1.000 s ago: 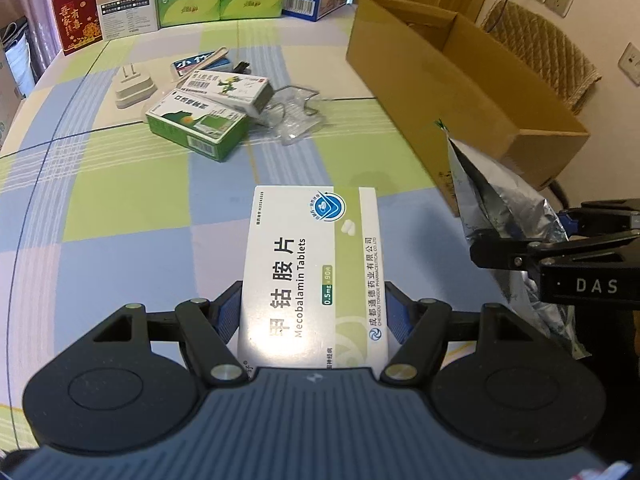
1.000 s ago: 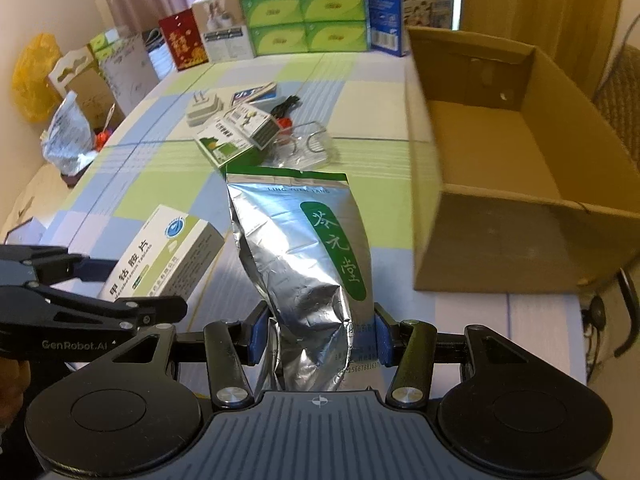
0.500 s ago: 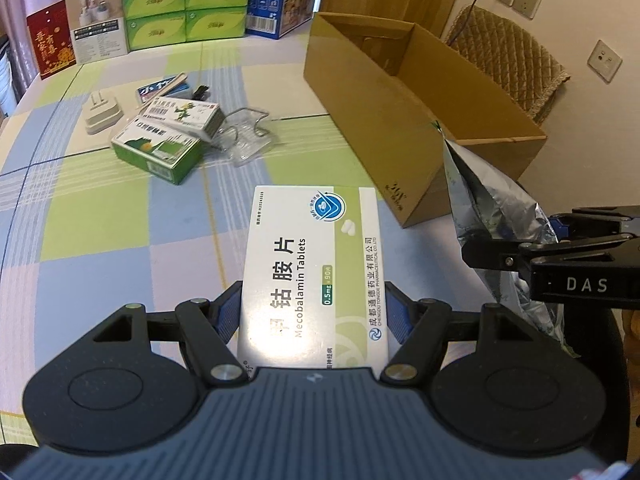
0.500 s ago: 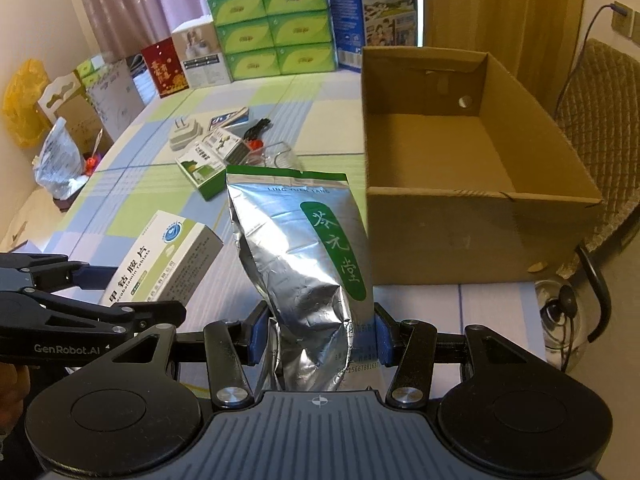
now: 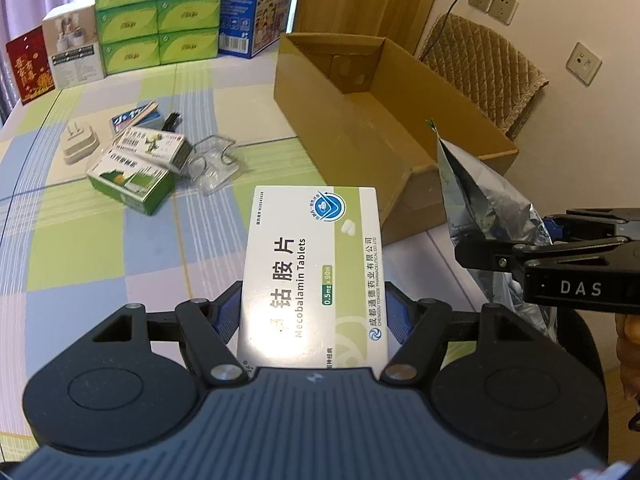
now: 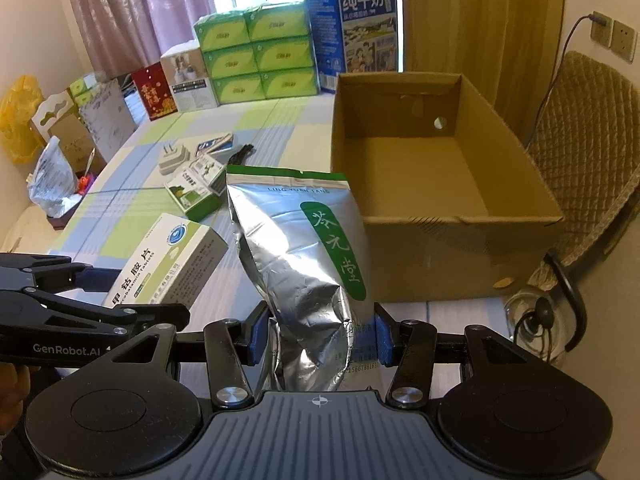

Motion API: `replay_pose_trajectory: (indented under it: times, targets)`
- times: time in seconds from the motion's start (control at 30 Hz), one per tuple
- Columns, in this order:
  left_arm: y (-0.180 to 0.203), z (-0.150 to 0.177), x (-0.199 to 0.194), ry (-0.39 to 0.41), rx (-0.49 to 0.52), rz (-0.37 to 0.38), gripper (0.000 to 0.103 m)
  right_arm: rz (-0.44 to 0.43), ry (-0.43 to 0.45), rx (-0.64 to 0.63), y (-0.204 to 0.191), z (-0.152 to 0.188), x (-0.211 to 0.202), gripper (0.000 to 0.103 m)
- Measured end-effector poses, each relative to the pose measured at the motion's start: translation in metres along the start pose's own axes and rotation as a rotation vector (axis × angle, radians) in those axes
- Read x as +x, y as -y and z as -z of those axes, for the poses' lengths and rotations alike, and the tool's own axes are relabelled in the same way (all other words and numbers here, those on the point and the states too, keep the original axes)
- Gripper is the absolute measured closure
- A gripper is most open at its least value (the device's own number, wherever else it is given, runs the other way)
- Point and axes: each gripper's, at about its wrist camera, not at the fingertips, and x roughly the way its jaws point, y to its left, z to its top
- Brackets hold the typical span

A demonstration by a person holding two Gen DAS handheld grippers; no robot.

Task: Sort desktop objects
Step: 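Carry the foil bag and Mecobalamin box with both tools to the cardboard box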

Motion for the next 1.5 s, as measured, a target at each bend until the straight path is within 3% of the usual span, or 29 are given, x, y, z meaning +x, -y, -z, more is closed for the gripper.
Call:
replay_pose_trajectory:
  times: [0.83,1.2,1.5]
  targets:
    - [0.059,-0.073,0.013,0.055,0.079,0.056,0.036,0.062,0.107,0.045,0.069,-0.052,-0.041,0.055]
    - [0.076,-0.124,0.052,0.057,0.068,0.076,0.036,0.070,0.113,0.094,0.119,-0.105,-0.013,0.055]
    - [0.086,-0.156,0.098,0.038,0.075,0.084,0.036,0.057,0.083,0.156,0.153,-0.140,0.034,0.055]
